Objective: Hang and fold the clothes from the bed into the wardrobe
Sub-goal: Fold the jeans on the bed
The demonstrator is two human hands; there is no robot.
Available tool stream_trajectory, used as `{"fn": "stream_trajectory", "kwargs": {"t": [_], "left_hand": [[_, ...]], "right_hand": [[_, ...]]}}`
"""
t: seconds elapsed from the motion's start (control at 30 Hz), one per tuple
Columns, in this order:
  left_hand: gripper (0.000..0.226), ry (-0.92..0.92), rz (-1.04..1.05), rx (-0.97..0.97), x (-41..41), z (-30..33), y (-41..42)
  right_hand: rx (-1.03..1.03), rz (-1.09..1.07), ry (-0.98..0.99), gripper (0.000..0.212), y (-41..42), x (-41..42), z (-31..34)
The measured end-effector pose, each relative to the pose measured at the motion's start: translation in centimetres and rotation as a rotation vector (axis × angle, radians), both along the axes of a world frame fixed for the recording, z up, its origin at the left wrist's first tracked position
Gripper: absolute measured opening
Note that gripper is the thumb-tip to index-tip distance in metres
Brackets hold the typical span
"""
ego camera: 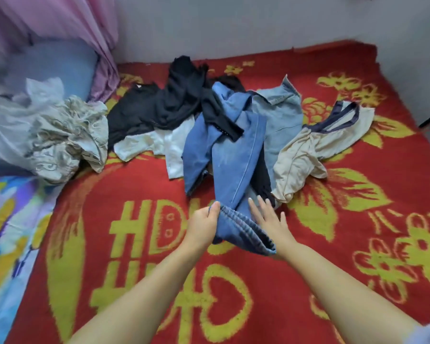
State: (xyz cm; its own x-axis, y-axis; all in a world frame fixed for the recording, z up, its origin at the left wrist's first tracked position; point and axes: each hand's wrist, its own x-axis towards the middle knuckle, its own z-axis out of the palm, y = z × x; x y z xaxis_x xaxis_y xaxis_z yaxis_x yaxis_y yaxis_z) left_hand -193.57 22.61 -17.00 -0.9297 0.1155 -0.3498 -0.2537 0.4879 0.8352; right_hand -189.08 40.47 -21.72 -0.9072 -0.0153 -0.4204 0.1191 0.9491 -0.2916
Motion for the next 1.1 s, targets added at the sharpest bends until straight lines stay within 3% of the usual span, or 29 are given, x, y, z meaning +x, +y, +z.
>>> {"fn": "stream_trajectory", "kwargs": {"t": [0.03,0.07,0.13,0.17,0.27,0.37,0.43,0.53,0.6,0.67,0.73,0.8,0.87,1.0,1.1], "left_hand": [[0.044,-0.064,-0.012,0.107,0.7,2.1,0.1],[0.042,-0.118,-0.027,0.196,1.2,4.3,0.0],[0.038,-0.162,-0.034,0.298,1.1,8.7,-0.7],[0.037,-0.166,-0.012,0.336,0.8,10.9,-1.0],[0.036,-0.135,0.134,0.578,-0.2,17.0,-2.6],[0.028,-0.016,0.224,0.756,0.1,21.2,-4.2],[0.027,0.055,0.096,0.558,0.9,22.0,-5.1],[0.07,0.201,-0.249,0.087,1.7,20.3,-5.4],[0.089,0.311,-0.376,-0.045,2.9,20.3,-4.3],[0.075,0.391,-0.287,0.031,3.6,21.5,-2.8],[0.035,0.392,-0.138,0.018,4.1,24.6,-1.8],[0.033,0.288,-0.084,0.004,4.3,27.1,-1.5],[0.03,0.257,-0.082,0.157,5.1,29.0,-2.2],[0.017,0.315,0.091,0.489,6.1,33.4,-4.6],[0.021,0.342,0.299,0.717,5.7,36.4,-6.6]], "right_hand": [[-0.021,0.033,0.046,0.069,-1.2,-0.2,2.5],[-0.069,-0.009,0.058,0.076,-2.1,-0.5,5.2],[-0.256,-0.077,0.119,0.086,-3.6,-0.9,10.5],[-0.4,-0.099,0.176,0.081,-4.4,-0.5,14.3],[-0.583,-0.214,0.22,0.056,-5.3,0.4,22.9],[-0.83,-0.294,0.413,0.005,-5.8,0.6,28.3],[-0.996,-0.424,0.458,0.017,-5.3,-0.3,30.8],[-1.25,-0.51,0.468,0.013,-5.2,0.1,37.0],[-1.405,-0.553,0.423,0.014,-5.8,0.8,40.4],[-1.54,-0.564,0.371,0.013,-6.8,1.2,43.0],[-1.675,-0.517,0.349,0.012,-8.1,1.6,45.5],[-1.78,-0.459,0.345,0.014,-8.9,1.5,47.3],[-1.668,-0.364,0.35,0.021,-9.0,1.2,47.6],[-0.976,-0.181,0.283,0.027,-7.4,1.9,42.2],[-0.783,-0.138,0.004,0.061,-5.8,4.3,36.3]]}}
